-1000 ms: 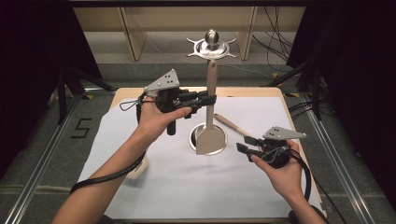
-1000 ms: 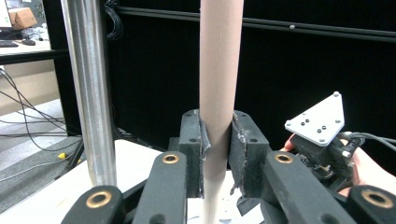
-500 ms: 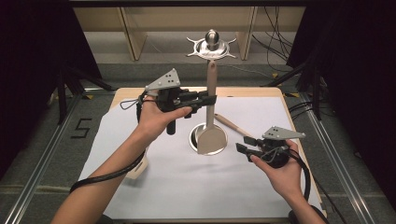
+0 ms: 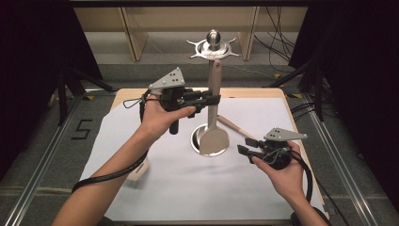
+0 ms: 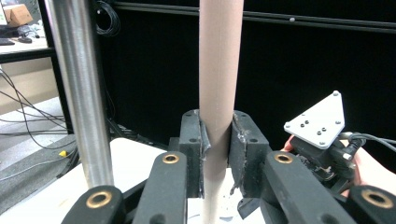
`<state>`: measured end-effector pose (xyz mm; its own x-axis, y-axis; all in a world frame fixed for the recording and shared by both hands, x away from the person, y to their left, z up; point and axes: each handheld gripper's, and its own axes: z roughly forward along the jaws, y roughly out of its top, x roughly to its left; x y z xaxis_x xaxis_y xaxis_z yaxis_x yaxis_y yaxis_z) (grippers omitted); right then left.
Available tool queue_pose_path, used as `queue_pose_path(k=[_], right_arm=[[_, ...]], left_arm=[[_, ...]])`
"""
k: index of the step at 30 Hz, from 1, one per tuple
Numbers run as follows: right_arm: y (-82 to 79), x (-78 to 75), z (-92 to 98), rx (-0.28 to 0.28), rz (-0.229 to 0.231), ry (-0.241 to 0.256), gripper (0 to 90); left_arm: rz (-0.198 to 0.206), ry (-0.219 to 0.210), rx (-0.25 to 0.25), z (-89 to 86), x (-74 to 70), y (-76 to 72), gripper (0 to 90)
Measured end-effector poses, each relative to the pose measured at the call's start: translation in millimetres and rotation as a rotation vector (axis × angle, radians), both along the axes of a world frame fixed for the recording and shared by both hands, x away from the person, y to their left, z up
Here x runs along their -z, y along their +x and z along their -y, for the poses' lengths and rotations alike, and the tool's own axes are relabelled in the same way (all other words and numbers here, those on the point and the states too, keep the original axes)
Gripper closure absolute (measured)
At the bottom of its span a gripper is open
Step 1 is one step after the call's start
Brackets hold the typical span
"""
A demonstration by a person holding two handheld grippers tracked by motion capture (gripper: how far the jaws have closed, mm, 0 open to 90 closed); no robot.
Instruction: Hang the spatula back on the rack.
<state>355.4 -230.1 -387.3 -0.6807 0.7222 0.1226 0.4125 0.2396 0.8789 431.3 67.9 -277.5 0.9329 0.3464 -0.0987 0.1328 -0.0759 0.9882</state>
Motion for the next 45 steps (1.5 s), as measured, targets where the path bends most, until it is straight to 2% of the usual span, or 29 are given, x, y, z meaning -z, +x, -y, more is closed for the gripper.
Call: queue_pose_path(k=[1, 2, 3, 4, 7, 8, 10, 11, 12, 13, 16, 19, 20, 21, 22, 24, 27, 30, 31, 32, 33, 34, 36, 37, 38, 39, 42, 44, 45], right_arm=[[-0.4, -1.4, 0.8, 0.007, 0.003, -0.009, 56.3], [-1.1, -3.0, 1.0, 0.001, -0.019, 0.000, 56.3], [-2.1, -3.4, -0.7, 0.008, -0.037, 0.032, 56.3], [-1.4, -4.6, 0.7, 0.008, -0.025, 0.008, 56.3], [0.5, -3.7, -0.4, -0.018, 0.008, 0.017, 56.3], [-0.7, -3.2, -1.0, -0.016, -0.008, 0.030, 56.3], [-2.1, -4.1, 2.2, 0.000, -0.005, -0.004, 56.3], [-3.4, -3.4, 0.8, 0.006, -0.033, 0.029, 56.3], [-3.5, -2.9, 1.1, 0.010, -0.033, 0.035, 56.3], [-1.6, -2.8, 3.4, 0.011, 0.004, 0.012, 56.3], [-4.0, -4.9, 3.4, 0.018, -0.033, 0.016, 56.3], [-3.1, -5.1, 4.4, 0.012, -0.023, 0.005, 56.3], [-5.1, -5.6, 3.0, 0.023, -0.052, 0.020, 56.3], [-5.2, -5.9, 2.7, 0.024, -0.057, 0.020, 56.3], [-3.3, -4.0, 2.7, 0.017, -0.034, 0.019, 56.3], [-3.1, -4.1, 3.2, 0.023, -0.023, 0.010, 56.3], [-2.6, -3.7, 2.8, 0.017, -0.016, 0.018, 56.3], [-3.5, -4.9, 4.2, 0.016, -0.032, 0.010, 56.4], [-2.1, -3.9, 5.1, 0.013, -0.011, 0.017, 56.5], [-1.6, -3.6, 5.7, 0.013, -0.017, 0.031, 56.7], [-1.0, -3.4, 7.8, 0.016, -0.044, 0.046, 56.8], [-1.0, -3.4, 7.8, 0.016, -0.044, 0.046, 56.8], [-1.0, -3.4, 8.5, 0.027, -0.044, 0.042, 57.9], [0.2, -3.0, 9.9, 0.026, -0.014, 0.024, 58.9], [-0.4, -3.0, 9.6, 0.019, -0.034, 0.027, 60.1], [0.1, -3.4, 12.5, 0.028, -0.010, -0.001, 64.6], [-1.0, -1.8, 11.8, 0.032, -0.028, 0.027, 68.3], [0.0, -1.5, 15.1, 0.035, -0.019, -0.015, 72.0], [0.0, -0.9, 15.1, 0.038, -0.030, -0.011, 73.5]], left_arm=[[0.002, 0.013, 0.001, 0.8, -0.9, 1.8, 75.8], [-0.001, 0.021, 0.002, 1.6, -1.5, 3.3, 75.8], [-0.008, 0.021, 0.003, 2.6, -1.8, 4.6, 75.8], [-0.006, 0.021, 0.006, 3.3, -2.1, 5.9, 75.8], [-0.008, 0.012, 0.000, 3.5, -1.1, 6.4, 75.8], [-0.007, 0.010, -0.003, 3.0, -0.2, 6.4, 75.8], [-0.012, 0.001, -0.006, 2.7, 1.7, 6.7, 75.7], [-0.013, 0.001, -0.012, 2.5, 2.5, 7.0, 75.7], [-0.011, 0.006, -0.022, 2.2, 3.2, 7.7, 75.7], [-0.013, 0.007, -0.026, 1.9, 4.0, 8.4, 75.6], [-0.008, 0.006, -0.040, 0.2, 5.8, 8.9, 75.4], [-0.005, 0.009, -0.048, -3.4, 6.2, 9.3, 75.0], [-0.006, 0.006, -0.051, -4.5, 6.4, 9.4, 74.8], [-0.003, 0.010, -0.052, -5.9, 6.3, 9.3, 74.6], [-0.003, 0.011, -0.055, -6.9, 6.1, 8.7, 74.3], [-0.002, 0.011, -0.063, -8.4, 5.8, 7.5, 74.1], [-0.008, -0.013, -0.080, -10.8, 3.8, 4.2, 72.1], [0.014, -0.023, -0.104, -17.3, -1.5, -4.2, 68.5], [0.027, -0.021, -0.113, -20.3, -3.3, -7.8, 67.5], [0.035, -0.024, -0.126, -23.3, -4.8, -11.7, 67.3], [0.046, -0.025, -0.139, -26.5, -6.3, -15.2, 68.1], [0.060, -0.024, -0.154, -29.8, -7.8, -18.3, 68.1], [0.082, -0.035, -0.182, -35.6, -10.8, -23.3, 70.7], [0.092, -0.036, -0.193, -38.1, -12.6, -24.8, 73.5], [0.102, -0.042, -0.201, -40.2, -14.3, -25.7, 76.9], [0.110, -0.045, -0.212, -41.8, -16.2, -26.2, 82.6], [0.124, -0.057, -0.229, -43.1, -20.9, -26.8, 85.4], [0.130, -0.068, -0.245, -43.0, -23.3, -27.4, 88.0], [0.134, -0.073, -0.250, -42.8, -24.6, -27.9, 88.9]])
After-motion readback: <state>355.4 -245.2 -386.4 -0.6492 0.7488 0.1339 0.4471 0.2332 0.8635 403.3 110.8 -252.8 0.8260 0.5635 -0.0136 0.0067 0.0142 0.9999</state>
